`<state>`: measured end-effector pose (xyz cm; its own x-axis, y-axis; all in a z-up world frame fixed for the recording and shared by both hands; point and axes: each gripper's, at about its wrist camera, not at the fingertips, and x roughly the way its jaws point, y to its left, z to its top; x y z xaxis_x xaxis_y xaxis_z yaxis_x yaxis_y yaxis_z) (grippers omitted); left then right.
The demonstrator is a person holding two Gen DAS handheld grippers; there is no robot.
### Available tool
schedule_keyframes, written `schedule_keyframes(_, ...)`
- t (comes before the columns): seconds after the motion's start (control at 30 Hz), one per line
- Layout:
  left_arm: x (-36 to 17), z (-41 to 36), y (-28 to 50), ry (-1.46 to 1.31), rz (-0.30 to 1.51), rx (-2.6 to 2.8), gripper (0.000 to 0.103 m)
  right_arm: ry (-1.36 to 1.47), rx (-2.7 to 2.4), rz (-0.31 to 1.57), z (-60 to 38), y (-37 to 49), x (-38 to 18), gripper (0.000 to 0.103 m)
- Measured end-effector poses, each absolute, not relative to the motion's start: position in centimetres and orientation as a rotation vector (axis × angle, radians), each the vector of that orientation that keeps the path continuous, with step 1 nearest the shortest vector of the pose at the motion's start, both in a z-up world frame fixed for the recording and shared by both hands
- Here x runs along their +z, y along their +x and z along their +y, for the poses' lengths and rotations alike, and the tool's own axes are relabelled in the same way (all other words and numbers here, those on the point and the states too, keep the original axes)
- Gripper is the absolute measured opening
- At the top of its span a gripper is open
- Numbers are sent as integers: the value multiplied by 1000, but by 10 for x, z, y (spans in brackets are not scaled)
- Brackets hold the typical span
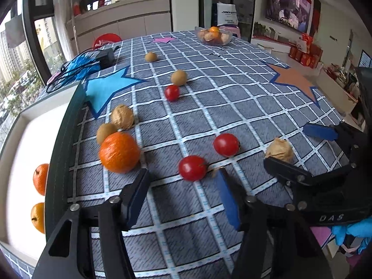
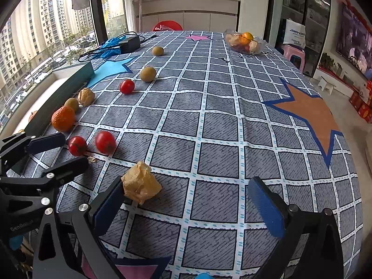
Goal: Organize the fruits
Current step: 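Grasp a red cherry tomato with the left gripper while the right grasps a tan husk fruit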
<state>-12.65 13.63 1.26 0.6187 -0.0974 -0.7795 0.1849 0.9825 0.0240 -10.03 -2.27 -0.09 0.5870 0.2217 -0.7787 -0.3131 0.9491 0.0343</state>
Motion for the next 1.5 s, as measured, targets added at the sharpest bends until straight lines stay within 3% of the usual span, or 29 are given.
schedule_keyframes(0.1,13,133,-121,107,891,-167,54,-107,316,889,-23,-101,-1,103)
schedule_keyframes(0.13,13,131,-120,105,892,-177,45,-111,315,890,-23,-101,-1,103)
schedule_keyframes(0.23,14,125,-121,123,890,-198,33,-116,314,890,-24,-101,-1,103)
schedule_keyframes(0.57,14,122,-118,132,887,-201,33,-126,319,892,-22,-102,-2,103)
schedule_keyframes(0.73,13,126,-115,116,892,-185,44,-127,319,892,-22,-102,-2,103)
schedule_keyframes(0.97,14,126,-115,118,899,-189,45,-125,319,892,-22,-102,-2,103)
schedule_keyframes(1.1,13,122,-118,117,892,-213,27,-127,318,892,-22,-102,-2,103)
schedule_keyframes(1.43,20,132,-145,118,848,-197,27,-145,330,873,-16,-106,1,103)
schedule_keyframes(1.47,20,134,-147,117,845,-195,27,-152,329,869,-15,-106,1,102)
schedule_keyframes(1.5,21,135,-148,115,843,-194,27,-153,341,871,-11,-108,1,93)
